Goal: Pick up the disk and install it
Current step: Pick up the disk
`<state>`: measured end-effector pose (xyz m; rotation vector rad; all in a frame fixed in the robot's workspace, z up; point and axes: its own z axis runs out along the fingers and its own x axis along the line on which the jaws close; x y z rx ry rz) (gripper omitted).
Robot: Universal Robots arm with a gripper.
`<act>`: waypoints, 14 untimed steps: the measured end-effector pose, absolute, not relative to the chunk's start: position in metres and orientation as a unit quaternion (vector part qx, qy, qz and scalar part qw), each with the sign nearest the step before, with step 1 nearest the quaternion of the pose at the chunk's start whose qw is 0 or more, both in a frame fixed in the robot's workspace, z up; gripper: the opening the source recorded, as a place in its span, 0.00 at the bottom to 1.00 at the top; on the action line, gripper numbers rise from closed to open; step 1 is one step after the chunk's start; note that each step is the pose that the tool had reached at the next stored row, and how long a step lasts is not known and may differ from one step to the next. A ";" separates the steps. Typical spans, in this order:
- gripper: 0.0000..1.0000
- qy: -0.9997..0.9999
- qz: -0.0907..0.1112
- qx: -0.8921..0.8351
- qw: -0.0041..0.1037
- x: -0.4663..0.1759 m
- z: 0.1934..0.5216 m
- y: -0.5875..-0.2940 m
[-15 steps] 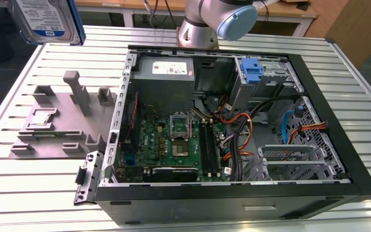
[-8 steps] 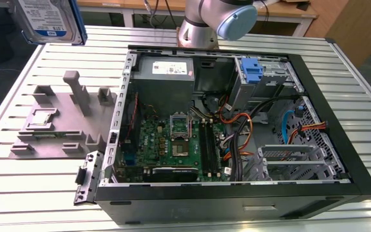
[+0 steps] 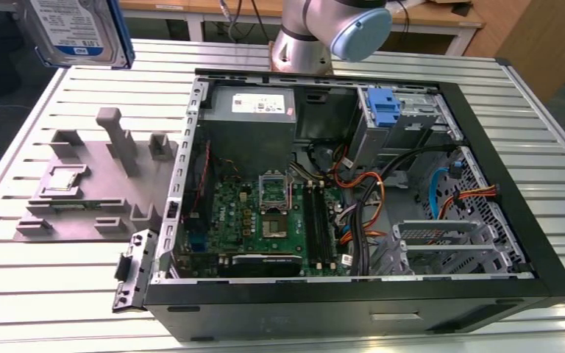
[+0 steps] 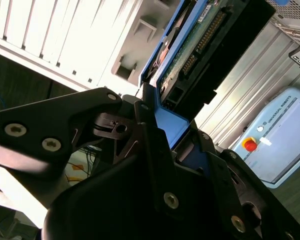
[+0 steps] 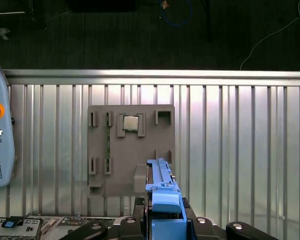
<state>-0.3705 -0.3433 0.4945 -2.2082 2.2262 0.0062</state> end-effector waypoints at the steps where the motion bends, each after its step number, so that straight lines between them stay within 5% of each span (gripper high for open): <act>1: 0.37 0.710 0.002 -0.704 0.003 -0.370 0.495 -0.343; 14: 0.37 0.710 0.002 -0.704 0.003 -0.365 0.495 -0.343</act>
